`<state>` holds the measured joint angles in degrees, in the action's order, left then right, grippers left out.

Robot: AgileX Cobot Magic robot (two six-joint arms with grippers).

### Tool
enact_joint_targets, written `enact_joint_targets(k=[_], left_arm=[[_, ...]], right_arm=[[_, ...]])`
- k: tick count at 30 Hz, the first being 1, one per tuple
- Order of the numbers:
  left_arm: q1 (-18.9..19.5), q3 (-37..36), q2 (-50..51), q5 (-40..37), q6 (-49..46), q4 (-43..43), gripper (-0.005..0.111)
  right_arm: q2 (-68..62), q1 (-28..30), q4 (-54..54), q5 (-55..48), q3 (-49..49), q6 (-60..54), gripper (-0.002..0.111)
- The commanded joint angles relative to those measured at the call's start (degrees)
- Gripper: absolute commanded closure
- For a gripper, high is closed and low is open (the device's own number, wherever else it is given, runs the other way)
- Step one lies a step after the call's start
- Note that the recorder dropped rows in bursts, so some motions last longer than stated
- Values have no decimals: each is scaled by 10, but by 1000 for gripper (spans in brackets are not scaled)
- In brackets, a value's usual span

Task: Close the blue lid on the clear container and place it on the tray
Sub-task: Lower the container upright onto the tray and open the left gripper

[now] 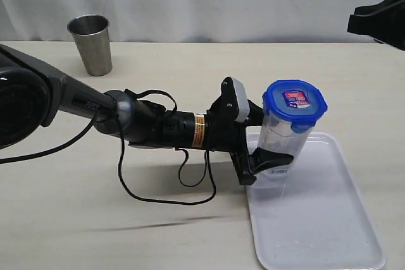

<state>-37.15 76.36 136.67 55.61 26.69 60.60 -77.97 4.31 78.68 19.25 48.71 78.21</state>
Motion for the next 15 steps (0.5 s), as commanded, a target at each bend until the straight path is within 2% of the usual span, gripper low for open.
enact_joint_targets(k=[1,9,12,15], left_arm=[[1,5,-6,6,3,66,27],[37,5,-12,13,25,74,27],[41,5,-12,62,36,145,27],[43,5,-12,74,37,155,27]], right_arm=[[1,3,1,5,-2,0,104],[1,3,1,5,-2,-1,104],[1,3,1,5,-2,-1,104],[1,3,1,5,-2,-2,104]])
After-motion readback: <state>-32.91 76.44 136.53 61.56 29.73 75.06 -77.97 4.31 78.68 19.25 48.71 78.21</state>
